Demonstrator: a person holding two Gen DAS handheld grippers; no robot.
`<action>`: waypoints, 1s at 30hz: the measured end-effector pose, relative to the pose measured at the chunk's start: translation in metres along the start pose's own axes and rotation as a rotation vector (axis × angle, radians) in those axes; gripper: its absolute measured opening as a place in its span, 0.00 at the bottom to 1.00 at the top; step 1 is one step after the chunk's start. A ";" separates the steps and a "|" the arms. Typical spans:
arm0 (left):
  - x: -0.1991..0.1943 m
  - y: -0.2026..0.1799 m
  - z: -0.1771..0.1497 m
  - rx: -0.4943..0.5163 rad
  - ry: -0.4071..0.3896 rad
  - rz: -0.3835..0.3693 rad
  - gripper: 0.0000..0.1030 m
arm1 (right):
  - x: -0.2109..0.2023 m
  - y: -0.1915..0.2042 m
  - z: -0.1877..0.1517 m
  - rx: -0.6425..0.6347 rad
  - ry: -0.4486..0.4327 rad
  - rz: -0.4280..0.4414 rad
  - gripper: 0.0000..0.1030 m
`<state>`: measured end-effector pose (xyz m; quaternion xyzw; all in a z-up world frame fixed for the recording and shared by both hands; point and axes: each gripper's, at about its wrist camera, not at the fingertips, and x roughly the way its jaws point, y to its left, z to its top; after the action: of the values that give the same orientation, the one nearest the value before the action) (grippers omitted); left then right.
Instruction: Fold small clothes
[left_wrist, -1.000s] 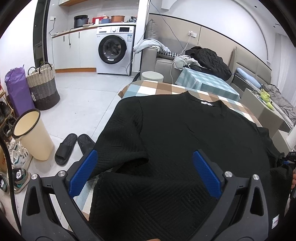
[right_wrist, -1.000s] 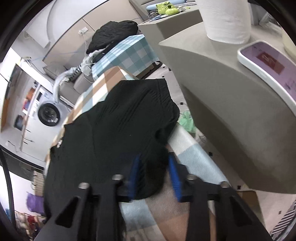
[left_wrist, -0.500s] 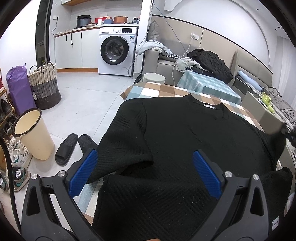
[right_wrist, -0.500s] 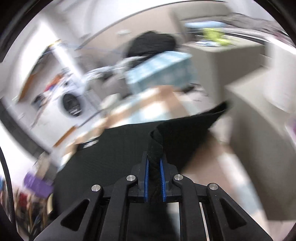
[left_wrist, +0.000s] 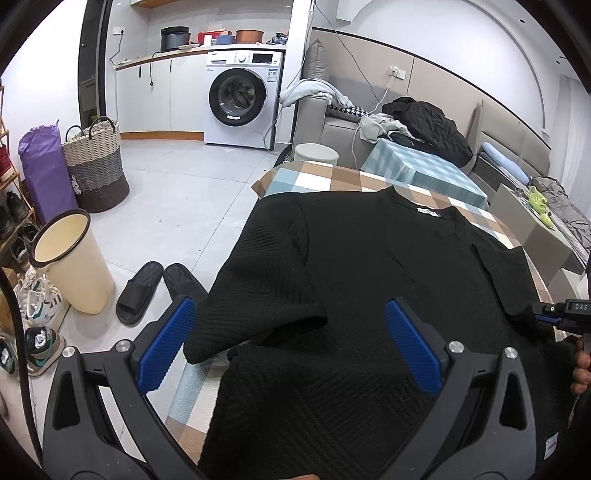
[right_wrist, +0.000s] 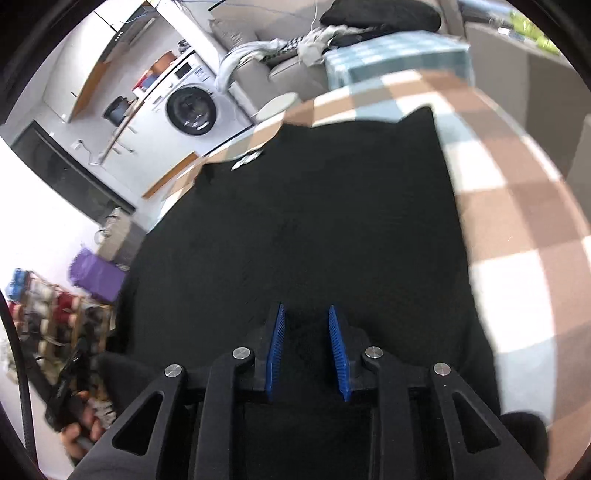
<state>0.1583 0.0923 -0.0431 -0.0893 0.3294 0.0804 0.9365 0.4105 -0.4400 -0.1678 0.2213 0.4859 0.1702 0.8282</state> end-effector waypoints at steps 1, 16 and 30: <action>0.000 0.001 0.000 0.001 0.000 0.004 0.99 | 0.001 0.003 -0.002 -0.015 0.006 0.026 0.25; -0.023 0.061 -0.019 -0.152 0.016 0.047 0.99 | 0.020 0.027 -0.029 -0.076 0.072 0.018 0.39; -0.015 0.078 -0.016 -0.315 0.139 -0.054 0.63 | -0.030 0.028 -0.037 -0.007 -0.105 0.049 0.41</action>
<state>0.1205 0.1627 -0.0546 -0.2493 0.3742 0.0997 0.8876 0.3617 -0.4239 -0.1465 0.2390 0.4354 0.1803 0.8490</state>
